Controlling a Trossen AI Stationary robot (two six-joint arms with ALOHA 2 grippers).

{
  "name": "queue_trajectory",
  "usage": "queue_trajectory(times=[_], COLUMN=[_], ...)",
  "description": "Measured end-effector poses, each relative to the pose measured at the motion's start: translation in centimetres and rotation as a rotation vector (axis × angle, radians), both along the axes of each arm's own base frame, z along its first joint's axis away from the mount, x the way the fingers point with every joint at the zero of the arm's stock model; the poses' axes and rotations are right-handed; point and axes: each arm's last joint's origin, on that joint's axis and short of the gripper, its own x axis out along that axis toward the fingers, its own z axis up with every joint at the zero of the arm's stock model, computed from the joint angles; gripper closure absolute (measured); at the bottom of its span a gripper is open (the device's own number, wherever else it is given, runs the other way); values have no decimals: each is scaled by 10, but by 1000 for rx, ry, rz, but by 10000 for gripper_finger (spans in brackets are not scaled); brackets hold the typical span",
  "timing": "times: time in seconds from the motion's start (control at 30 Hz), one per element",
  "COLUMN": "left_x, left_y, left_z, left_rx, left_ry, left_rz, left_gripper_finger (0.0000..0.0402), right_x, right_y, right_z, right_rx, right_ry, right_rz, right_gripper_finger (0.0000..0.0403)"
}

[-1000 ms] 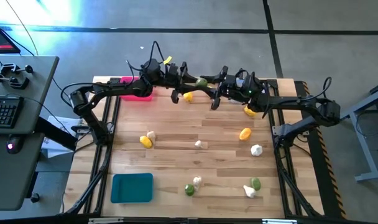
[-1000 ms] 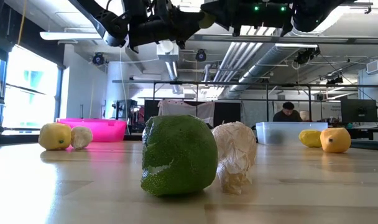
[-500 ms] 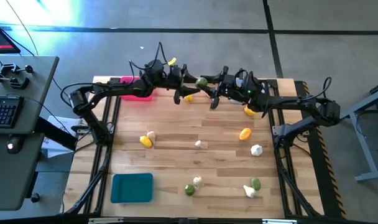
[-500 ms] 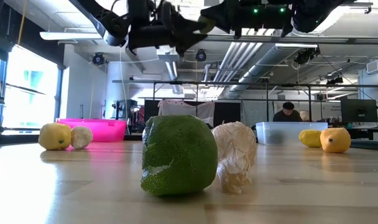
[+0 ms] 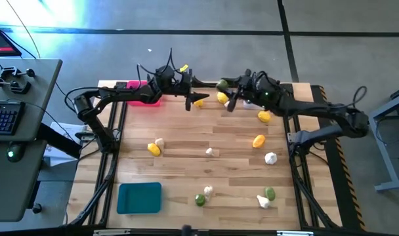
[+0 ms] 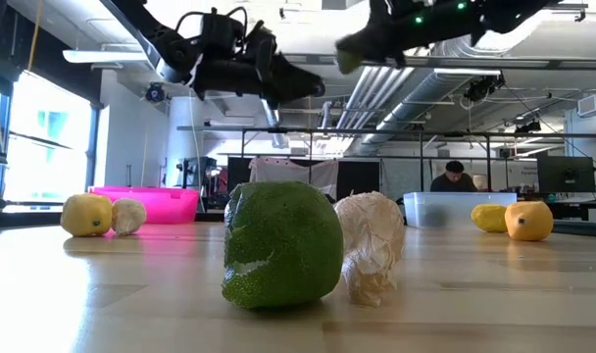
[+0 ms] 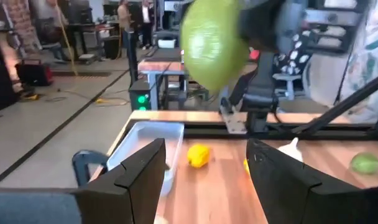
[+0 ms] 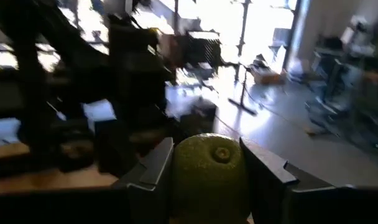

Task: Sort produce into baskets
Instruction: Put the top center lime into the transparent bin

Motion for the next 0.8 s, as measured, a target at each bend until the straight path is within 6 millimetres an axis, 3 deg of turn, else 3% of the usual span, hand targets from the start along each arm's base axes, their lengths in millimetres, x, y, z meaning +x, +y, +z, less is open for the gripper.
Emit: queue_trajectory(times=[0.2, 0.47, 0.8], left_x=[-6, -14, -16], left_y=[1, 1, 3], left_z=[-12, -27, -29], left_rx=[-8, -9, -11], left_ry=[32, 59, 62], left_rz=[17, 27, 35], left_gripper_finger=[193, 193, 193], right_x=[-34, -73, -86], right_y=[-15, -51, -97], right_z=[-12, -43, -87], right_rx=[180, 452, 575], right_ry=[195, 392, 548], right_rz=[-250, -529, -698], right_gripper_finger=[274, 274, 275])
